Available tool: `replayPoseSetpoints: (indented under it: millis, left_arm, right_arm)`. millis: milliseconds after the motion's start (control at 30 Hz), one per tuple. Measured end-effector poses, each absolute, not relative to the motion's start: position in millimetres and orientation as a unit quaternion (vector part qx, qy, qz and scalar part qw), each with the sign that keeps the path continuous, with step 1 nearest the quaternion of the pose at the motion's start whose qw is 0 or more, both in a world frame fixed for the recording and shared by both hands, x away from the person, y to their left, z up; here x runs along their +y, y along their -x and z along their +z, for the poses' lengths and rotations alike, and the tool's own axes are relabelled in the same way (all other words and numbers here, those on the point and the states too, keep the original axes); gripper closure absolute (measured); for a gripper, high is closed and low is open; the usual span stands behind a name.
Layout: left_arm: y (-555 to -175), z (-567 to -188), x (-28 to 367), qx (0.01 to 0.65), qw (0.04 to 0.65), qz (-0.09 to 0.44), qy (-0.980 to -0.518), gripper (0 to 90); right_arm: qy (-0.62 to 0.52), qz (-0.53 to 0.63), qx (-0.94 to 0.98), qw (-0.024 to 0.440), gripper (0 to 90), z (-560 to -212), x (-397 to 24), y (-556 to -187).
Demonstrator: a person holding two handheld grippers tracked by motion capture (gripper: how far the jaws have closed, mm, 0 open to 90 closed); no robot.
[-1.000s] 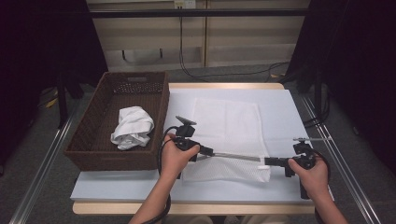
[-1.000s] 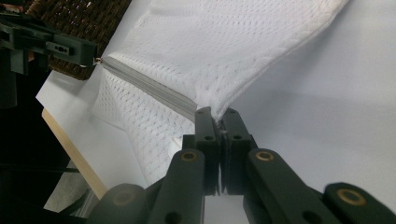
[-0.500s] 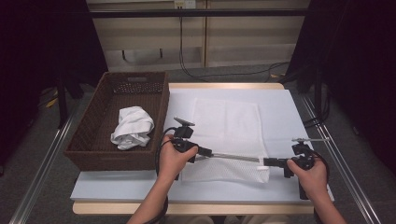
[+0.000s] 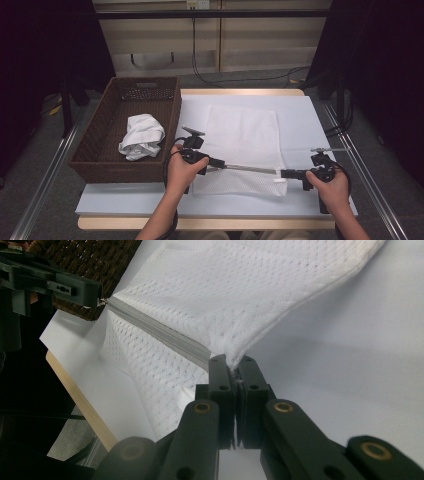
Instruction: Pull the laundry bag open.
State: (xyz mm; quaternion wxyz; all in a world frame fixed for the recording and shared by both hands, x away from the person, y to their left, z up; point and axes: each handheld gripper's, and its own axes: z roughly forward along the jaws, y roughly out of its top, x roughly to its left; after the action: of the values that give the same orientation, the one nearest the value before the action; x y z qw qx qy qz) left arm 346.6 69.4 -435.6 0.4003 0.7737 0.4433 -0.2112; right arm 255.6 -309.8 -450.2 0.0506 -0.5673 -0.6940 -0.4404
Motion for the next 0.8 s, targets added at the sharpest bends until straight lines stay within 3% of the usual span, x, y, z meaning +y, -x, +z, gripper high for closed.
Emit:
replayPoseSetpoints:
  millis: [800]
  left_arm:
    - [-346.0, -434.0, 72.7, 0.448, 0.402, -0.21, -0.771, 86.8]
  right_arm:
    - [0.566, -0.443, -0.693, 0.054, 88.4, -448.2, -310.2, -255.9]
